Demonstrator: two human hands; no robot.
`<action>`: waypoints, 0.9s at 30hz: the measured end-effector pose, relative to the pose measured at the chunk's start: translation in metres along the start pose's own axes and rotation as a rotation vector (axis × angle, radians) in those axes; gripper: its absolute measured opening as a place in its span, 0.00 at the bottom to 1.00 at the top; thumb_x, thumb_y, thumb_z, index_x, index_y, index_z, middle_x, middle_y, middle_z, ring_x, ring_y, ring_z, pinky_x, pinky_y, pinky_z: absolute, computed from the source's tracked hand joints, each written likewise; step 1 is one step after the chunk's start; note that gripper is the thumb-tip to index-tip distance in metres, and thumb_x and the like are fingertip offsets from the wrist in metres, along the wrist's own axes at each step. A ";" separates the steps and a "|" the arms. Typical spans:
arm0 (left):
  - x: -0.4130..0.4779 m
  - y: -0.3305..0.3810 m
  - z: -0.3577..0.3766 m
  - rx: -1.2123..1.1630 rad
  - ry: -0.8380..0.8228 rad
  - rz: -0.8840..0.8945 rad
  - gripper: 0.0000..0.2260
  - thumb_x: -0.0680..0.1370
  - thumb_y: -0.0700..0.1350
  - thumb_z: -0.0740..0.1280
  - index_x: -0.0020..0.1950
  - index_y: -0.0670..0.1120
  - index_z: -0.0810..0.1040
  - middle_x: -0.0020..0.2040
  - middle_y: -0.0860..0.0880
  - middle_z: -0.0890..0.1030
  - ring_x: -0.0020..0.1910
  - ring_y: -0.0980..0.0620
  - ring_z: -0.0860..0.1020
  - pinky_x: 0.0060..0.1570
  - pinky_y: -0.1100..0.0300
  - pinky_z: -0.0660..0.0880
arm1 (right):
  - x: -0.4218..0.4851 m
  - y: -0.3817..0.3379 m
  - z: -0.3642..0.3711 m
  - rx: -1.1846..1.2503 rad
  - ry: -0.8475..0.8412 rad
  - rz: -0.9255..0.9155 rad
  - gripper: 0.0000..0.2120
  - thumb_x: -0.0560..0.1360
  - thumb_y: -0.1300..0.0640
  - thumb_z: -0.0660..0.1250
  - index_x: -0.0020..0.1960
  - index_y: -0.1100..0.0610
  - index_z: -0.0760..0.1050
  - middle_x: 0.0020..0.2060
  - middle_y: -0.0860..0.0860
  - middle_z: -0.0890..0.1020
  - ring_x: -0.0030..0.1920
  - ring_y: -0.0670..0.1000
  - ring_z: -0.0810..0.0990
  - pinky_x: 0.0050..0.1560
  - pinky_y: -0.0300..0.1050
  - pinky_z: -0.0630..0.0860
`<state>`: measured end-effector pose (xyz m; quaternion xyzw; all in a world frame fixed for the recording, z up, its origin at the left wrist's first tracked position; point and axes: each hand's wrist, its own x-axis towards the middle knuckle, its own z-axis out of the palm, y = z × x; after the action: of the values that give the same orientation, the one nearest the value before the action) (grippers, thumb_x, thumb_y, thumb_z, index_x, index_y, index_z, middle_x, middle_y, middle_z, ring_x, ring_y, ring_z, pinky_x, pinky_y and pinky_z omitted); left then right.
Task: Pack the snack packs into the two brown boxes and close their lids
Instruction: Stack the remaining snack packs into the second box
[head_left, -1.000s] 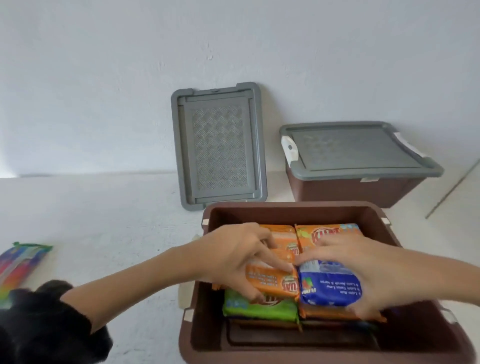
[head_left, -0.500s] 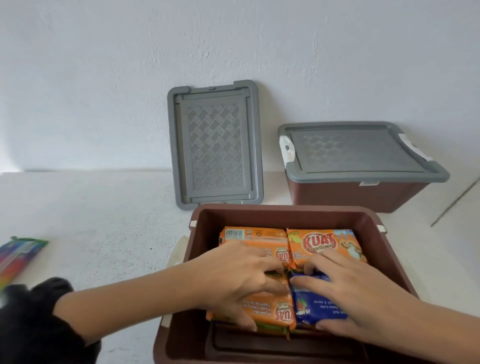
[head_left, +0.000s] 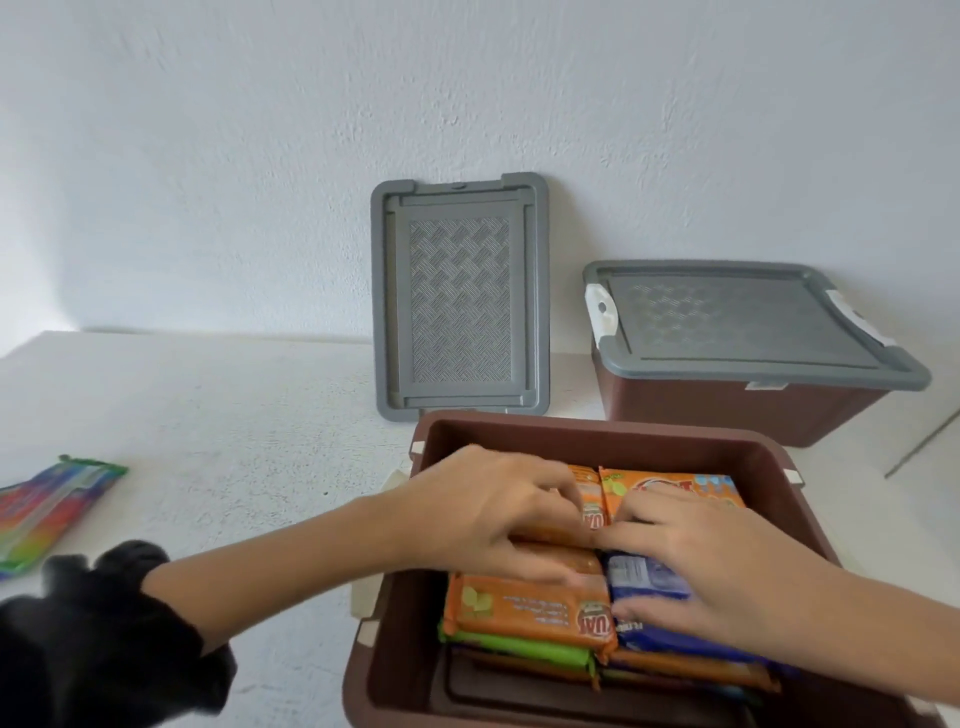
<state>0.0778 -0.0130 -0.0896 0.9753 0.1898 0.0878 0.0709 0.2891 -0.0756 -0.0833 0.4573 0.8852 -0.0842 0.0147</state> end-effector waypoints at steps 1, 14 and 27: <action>-0.002 -0.005 -0.006 -0.004 0.056 -0.029 0.15 0.75 0.60 0.62 0.56 0.56 0.79 0.53 0.57 0.78 0.49 0.58 0.78 0.35 0.61 0.76 | 0.006 0.000 -0.007 0.001 0.033 -0.006 0.23 0.69 0.34 0.54 0.60 0.41 0.73 0.47 0.40 0.74 0.48 0.41 0.74 0.43 0.37 0.75; -0.181 -0.088 -0.096 0.085 0.638 -0.772 0.10 0.75 0.50 0.65 0.54 0.53 0.80 0.51 0.55 0.78 0.48 0.58 0.77 0.48 0.56 0.77 | 0.183 -0.099 -0.073 0.105 0.324 -0.342 0.12 0.75 0.49 0.65 0.58 0.45 0.76 0.47 0.45 0.78 0.49 0.44 0.73 0.50 0.45 0.75; -0.419 -0.164 -0.024 -0.178 0.405 -1.736 0.18 0.78 0.48 0.64 0.66 0.46 0.71 0.64 0.41 0.73 0.61 0.44 0.72 0.60 0.54 0.69 | 0.391 -0.262 0.021 -0.024 0.105 -0.508 0.19 0.75 0.53 0.64 0.66 0.51 0.71 0.56 0.55 0.74 0.59 0.54 0.73 0.49 0.45 0.72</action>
<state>-0.3681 -0.0202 -0.1552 0.4452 0.8621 0.1880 0.1527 -0.1524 0.0881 -0.1090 0.2239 0.9721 -0.0510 -0.0475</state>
